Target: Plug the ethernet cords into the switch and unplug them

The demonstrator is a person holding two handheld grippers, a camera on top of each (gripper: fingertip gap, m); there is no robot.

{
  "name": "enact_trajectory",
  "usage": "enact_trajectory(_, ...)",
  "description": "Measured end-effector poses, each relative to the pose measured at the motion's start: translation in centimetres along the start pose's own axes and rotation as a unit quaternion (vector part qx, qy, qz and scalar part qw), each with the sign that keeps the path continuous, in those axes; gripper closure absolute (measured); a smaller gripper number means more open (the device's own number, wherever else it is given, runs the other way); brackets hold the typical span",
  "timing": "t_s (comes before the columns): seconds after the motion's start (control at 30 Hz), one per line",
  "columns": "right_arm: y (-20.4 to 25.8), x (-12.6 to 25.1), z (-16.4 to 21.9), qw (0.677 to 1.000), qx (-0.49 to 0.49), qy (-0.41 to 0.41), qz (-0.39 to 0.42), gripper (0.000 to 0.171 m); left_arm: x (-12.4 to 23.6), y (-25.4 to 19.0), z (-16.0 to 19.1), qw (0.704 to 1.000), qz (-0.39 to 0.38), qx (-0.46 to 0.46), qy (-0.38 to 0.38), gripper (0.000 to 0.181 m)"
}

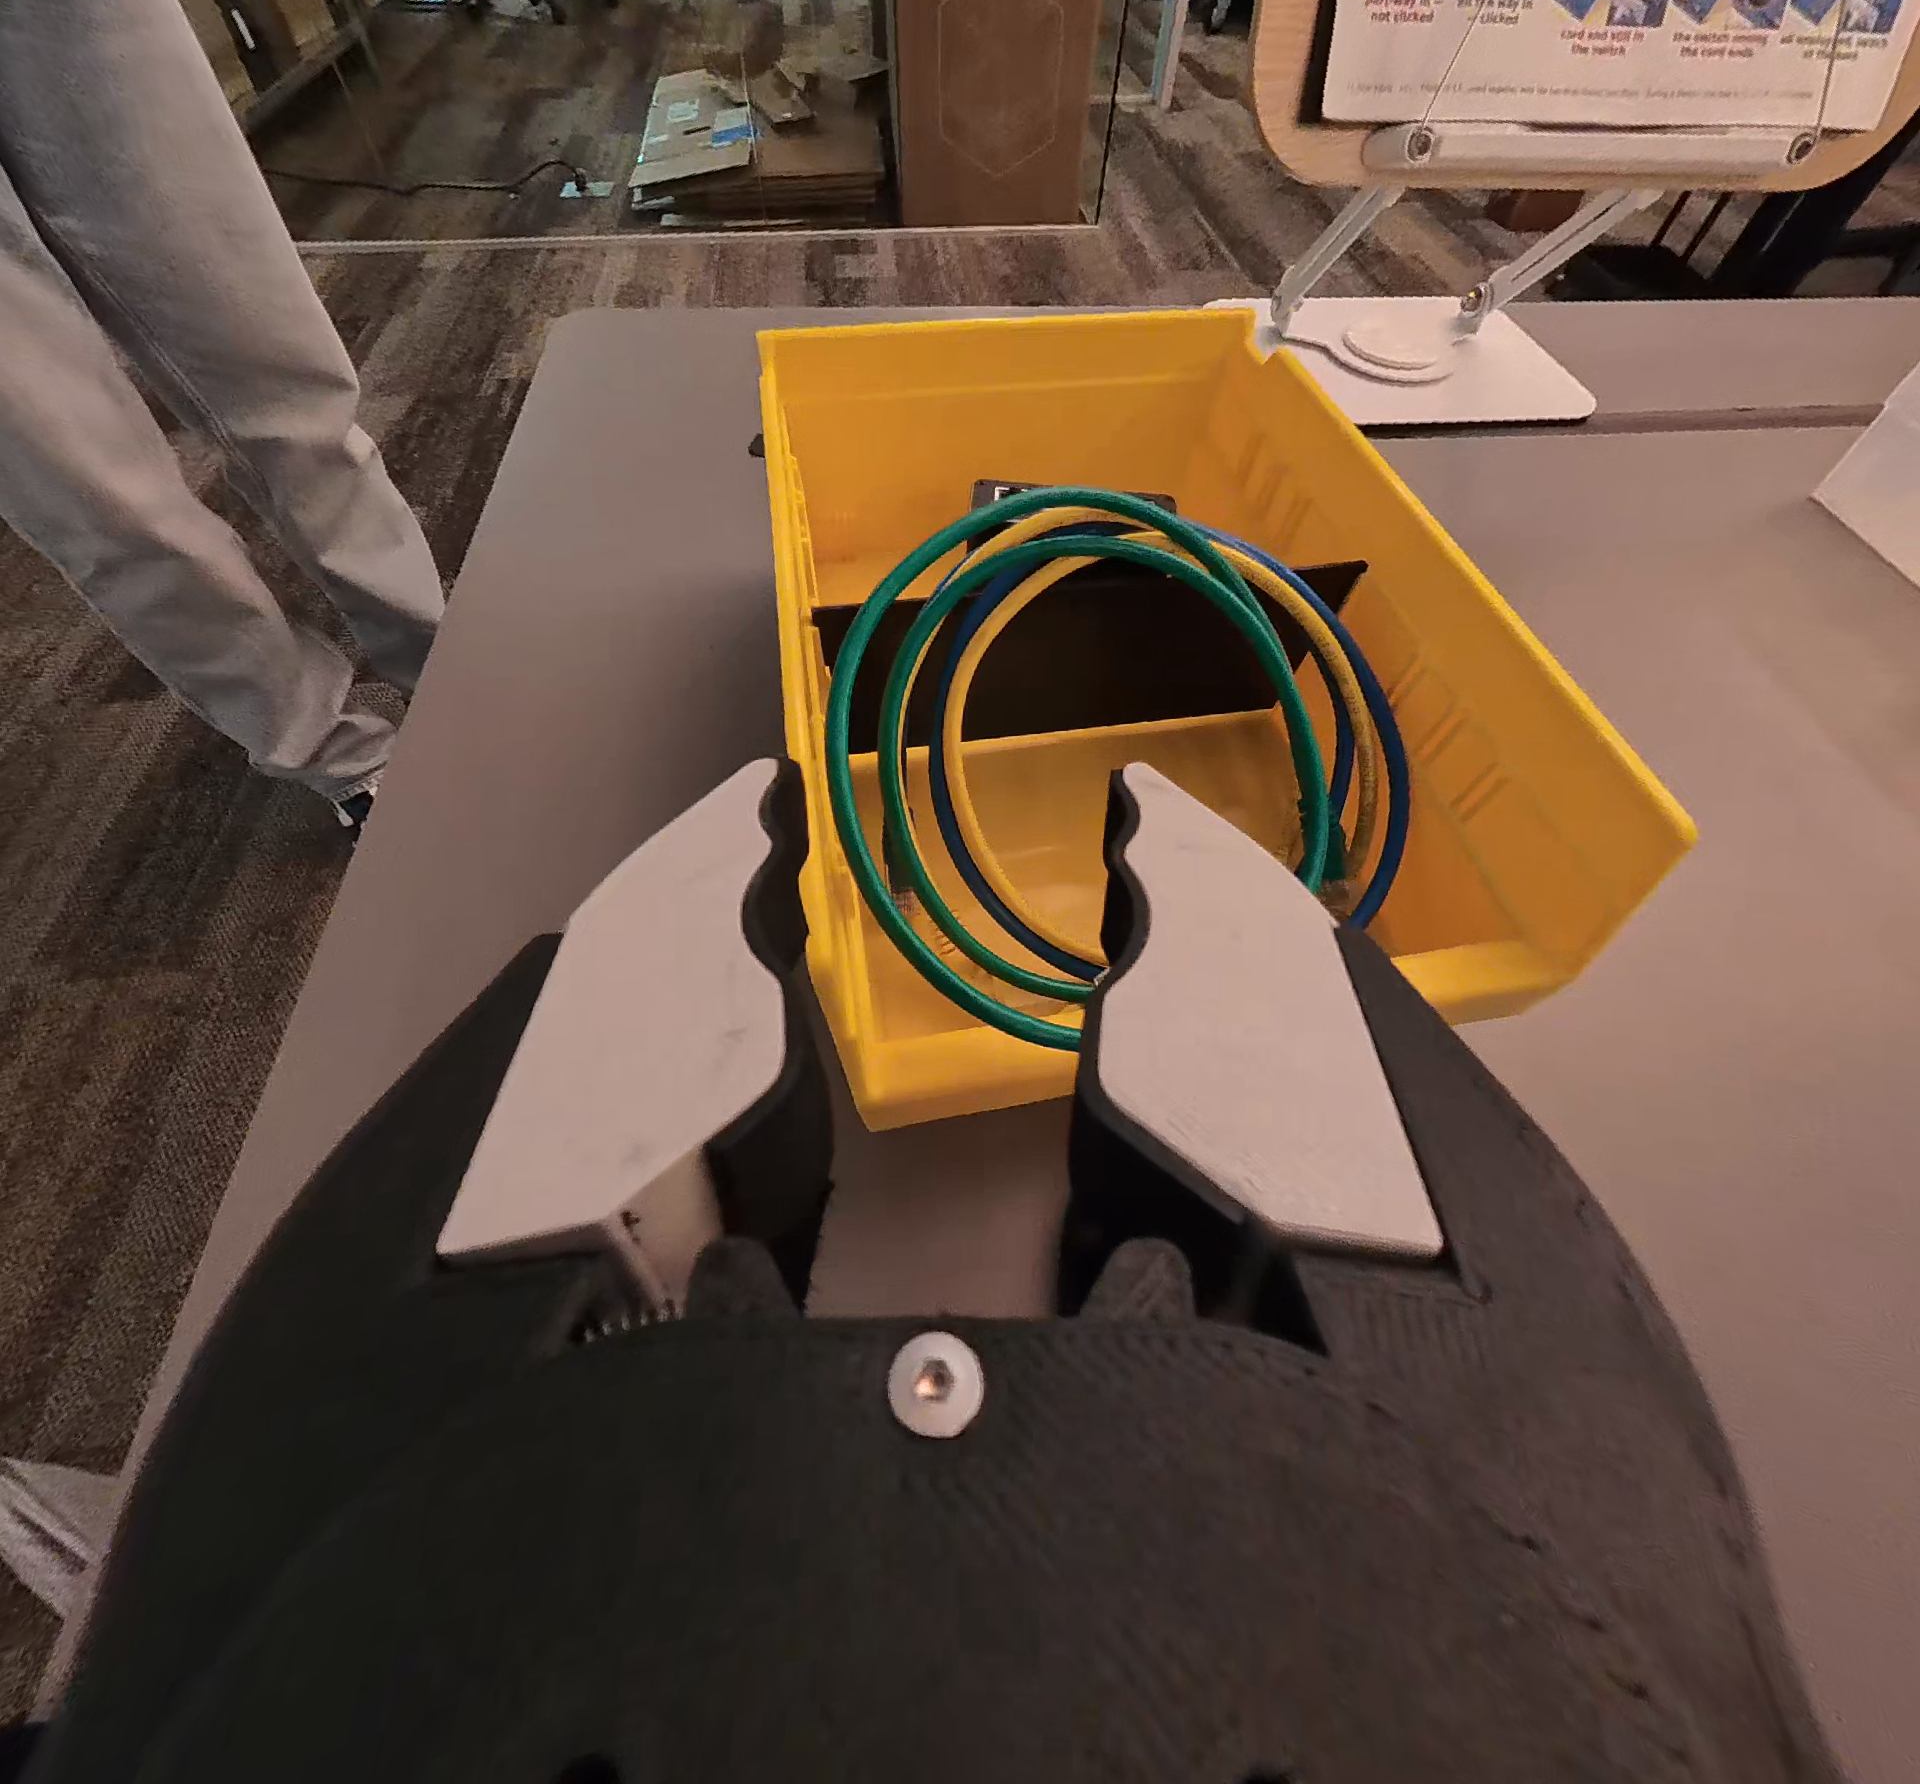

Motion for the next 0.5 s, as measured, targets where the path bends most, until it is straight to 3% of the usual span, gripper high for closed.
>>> enact_trajectory(0.27, -0.7, -3.1, -8.5, 0.997, 0.058, 0.026, -0.05, 0.109, -2.2, -1.0, -1.9, 0.994, 0.056, -0.081, 0.037, 0.126)
enact_trajectory(0.37, -0.5, -3.8, -9.1, 0.997, 0.034, 0.013, -0.062, 0.107, -3.6, -1.7, -3.0, 0.982, 0.103, -0.138, 0.077, 0.126)
enact_trajectory(0.47, 1.0, -4.4, -8.2, 0.99, -0.005, -0.064, -0.128, 0.115, -5.0, -2.6, -4.0, 0.964, 0.168, -0.165, 0.124, 0.122)
enact_trajectory(0.5, 0.9, -4.9, -7.9, 0.989, -0.009, -0.05, -0.136, 0.114, -5.5, -3.1, -4.3, 0.957, 0.191, -0.173, 0.135, 0.121)
Point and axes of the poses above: each gripper's, where its closed fingertips meet, x back along the fingers, z out of its underside, y = z × x across the jaws, the point moved 3 cm from there along x, back along the fingers, and after that the axes turned 4 degrees about z, right-handed, at the moved point
